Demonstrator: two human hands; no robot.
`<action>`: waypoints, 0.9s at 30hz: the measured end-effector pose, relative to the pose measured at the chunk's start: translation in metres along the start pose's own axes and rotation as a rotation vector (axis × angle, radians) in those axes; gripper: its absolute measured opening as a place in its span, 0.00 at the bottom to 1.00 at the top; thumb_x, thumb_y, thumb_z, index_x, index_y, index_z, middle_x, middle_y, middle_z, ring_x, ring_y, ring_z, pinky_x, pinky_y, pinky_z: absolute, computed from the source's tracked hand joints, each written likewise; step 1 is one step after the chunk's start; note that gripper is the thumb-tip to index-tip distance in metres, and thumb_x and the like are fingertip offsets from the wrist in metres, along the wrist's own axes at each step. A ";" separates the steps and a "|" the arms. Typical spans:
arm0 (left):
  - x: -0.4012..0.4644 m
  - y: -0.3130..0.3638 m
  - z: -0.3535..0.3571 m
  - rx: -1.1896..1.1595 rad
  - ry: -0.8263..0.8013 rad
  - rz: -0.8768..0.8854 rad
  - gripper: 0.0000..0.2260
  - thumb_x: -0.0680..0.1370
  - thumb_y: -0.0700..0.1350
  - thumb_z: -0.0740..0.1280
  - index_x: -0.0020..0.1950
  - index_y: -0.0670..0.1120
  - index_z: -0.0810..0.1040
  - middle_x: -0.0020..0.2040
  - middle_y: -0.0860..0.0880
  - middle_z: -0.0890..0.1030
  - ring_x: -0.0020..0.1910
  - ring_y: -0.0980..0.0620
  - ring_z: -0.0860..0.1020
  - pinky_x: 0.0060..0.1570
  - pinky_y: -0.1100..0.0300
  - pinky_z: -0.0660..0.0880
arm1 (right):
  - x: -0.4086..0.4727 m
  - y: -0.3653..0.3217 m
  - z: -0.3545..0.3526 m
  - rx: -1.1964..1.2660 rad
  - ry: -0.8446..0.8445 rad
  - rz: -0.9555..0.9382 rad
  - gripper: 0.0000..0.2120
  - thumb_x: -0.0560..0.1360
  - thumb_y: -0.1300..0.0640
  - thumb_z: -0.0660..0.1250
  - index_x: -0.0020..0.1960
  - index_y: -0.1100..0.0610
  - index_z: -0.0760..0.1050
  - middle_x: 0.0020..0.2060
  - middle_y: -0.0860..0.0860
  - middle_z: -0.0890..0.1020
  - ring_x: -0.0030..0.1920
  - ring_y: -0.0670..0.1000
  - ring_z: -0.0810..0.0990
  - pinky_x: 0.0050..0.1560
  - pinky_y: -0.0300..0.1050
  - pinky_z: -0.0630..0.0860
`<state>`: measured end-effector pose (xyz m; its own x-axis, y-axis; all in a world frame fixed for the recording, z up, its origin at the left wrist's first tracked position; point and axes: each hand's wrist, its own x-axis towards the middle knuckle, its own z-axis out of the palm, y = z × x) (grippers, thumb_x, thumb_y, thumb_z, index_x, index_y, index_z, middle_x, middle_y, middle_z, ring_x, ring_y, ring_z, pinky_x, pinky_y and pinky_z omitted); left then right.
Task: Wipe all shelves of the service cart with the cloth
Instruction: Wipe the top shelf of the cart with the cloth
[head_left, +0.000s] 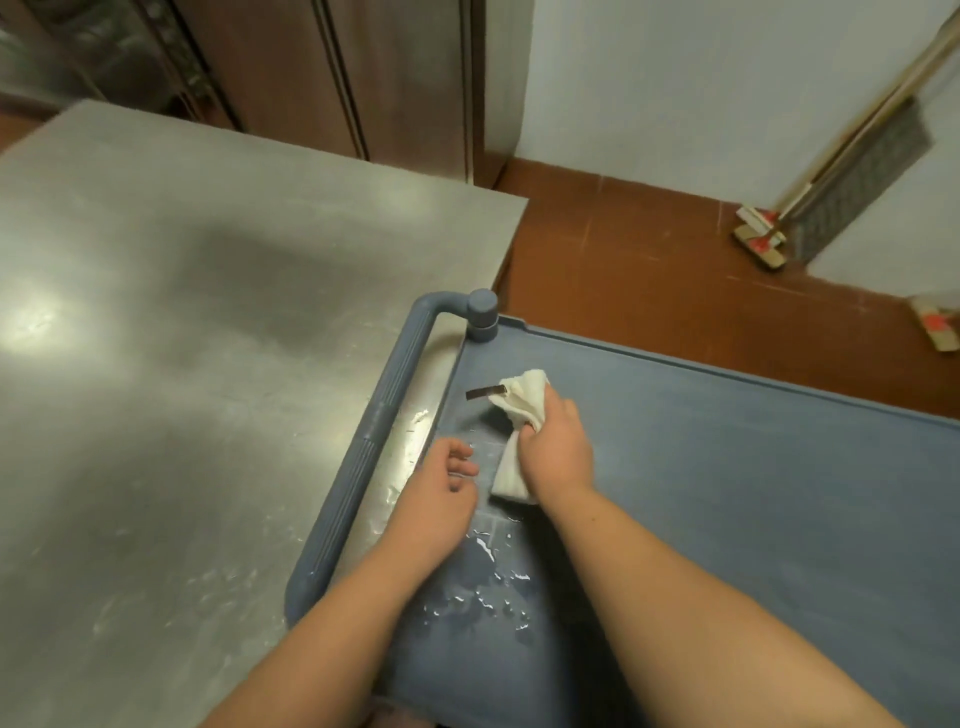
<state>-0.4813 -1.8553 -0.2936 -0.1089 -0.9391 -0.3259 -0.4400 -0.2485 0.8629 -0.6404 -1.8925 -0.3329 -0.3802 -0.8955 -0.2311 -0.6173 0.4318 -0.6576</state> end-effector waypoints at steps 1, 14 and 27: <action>-0.001 0.006 0.011 0.007 -0.009 -0.001 0.14 0.74 0.36 0.61 0.48 0.56 0.70 0.46 0.51 0.78 0.38 0.56 0.75 0.41 0.63 0.70 | 0.000 0.014 -0.013 0.006 0.006 0.014 0.27 0.77 0.57 0.63 0.75 0.47 0.65 0.61 0.53 0.73 0.57 0.62 0.78 0.56 0.53 0.76; -0.063 0.107 0.288 0.116 -0.253 0.094 0.13 0.75 0.31 0.60 0.53 0.48 0.70 0.47 0.49 0.78 0.39 0.52 0.75 0.38 0.70 0.71 | -0.035 0.304 -0.278 0.014 0.254 0.284 0.23 0.77 0.60 0.61 0.71 0.48 0.71 0.56 0.54 0.75 0.55 0.61 0.78 0.53 0.51 0.73; -0.085 0.162 0.408 0.196 -0.351 0.129 0.13 0.76 0.32 0.60 0.55 0.47 0.70 0.49 0.48 0.78 0.40 0.51 0.76 0.33 0.73 0.70 | -0.084 0.445 -0.411 -0.201 0.364 0.439 0.25 0.79 0.60 0.63 0.75 0.48 0.66 0.62 0.55 0.73 0.58 0.62 0.77 0.54 0.55 0.75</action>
<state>-0.9069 -1.7185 -0.2832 -0.4565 -0.8133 -0.3608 -0.5601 -0.0524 0.8267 -1.1664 -1.5809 -0.3111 -0.8182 -0.5503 -0.1664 -0.4540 0.7960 -0.4003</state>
